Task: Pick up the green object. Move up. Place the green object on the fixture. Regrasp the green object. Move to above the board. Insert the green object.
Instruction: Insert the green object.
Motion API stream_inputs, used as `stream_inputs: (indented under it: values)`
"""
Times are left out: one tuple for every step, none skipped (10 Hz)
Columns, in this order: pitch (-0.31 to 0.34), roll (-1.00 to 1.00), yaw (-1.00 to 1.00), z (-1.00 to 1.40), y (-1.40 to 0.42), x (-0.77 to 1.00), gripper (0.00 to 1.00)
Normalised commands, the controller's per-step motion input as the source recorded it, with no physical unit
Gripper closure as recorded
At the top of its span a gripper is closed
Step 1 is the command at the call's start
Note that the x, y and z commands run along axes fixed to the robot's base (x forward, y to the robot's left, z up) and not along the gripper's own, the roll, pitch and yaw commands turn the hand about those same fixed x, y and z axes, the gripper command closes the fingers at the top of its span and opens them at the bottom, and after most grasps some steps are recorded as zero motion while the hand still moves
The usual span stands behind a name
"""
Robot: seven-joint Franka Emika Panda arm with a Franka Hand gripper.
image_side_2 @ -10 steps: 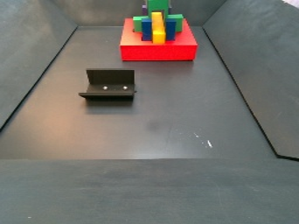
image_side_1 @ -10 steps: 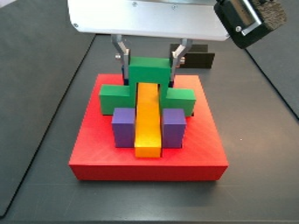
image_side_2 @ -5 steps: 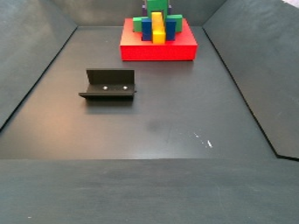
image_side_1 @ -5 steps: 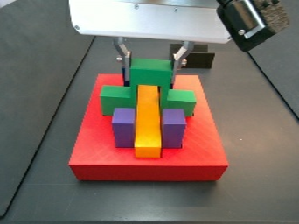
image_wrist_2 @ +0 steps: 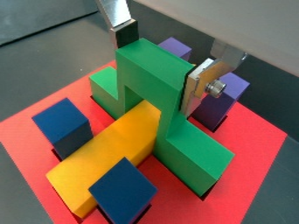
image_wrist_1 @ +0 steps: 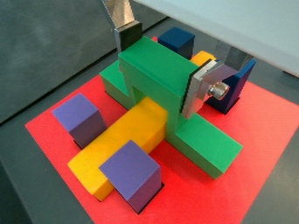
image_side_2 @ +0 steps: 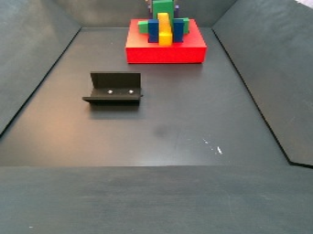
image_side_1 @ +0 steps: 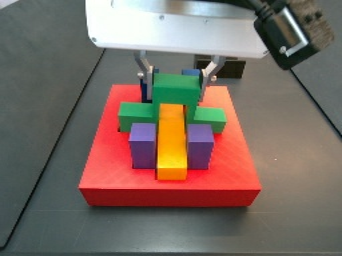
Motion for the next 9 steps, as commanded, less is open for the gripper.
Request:
stream_inputs:
  values:
    - [-0.031,-0.13,0.00,-0.53,0.13,0.00,1.00]
    - [-0.006,-0.22,0.00,-0.41,0.19,0.01,1.00]
    - [-0.006,-0.24,0.00,-0.37,0.18,0.03,1.00]
    - [-0.009,-0.24,0.00,-0.37,0.18,0.01,1.00]
    - [-0.010,-0.26,0.00,-0.37,0.17,0.01,1.00]
    - [-0.023,-0.24,0.00,-0.38,0.12,0.00,1.00]
    - [-0.024,-0.18,0.00,-0.38,0.06,0.02,1.00]
    - [0.000,-0.04,0.00,-0.23,0.01,0.00,1.00]
    - [0.000,0.02,0.00,0.00,0.00,0.00,1.00]
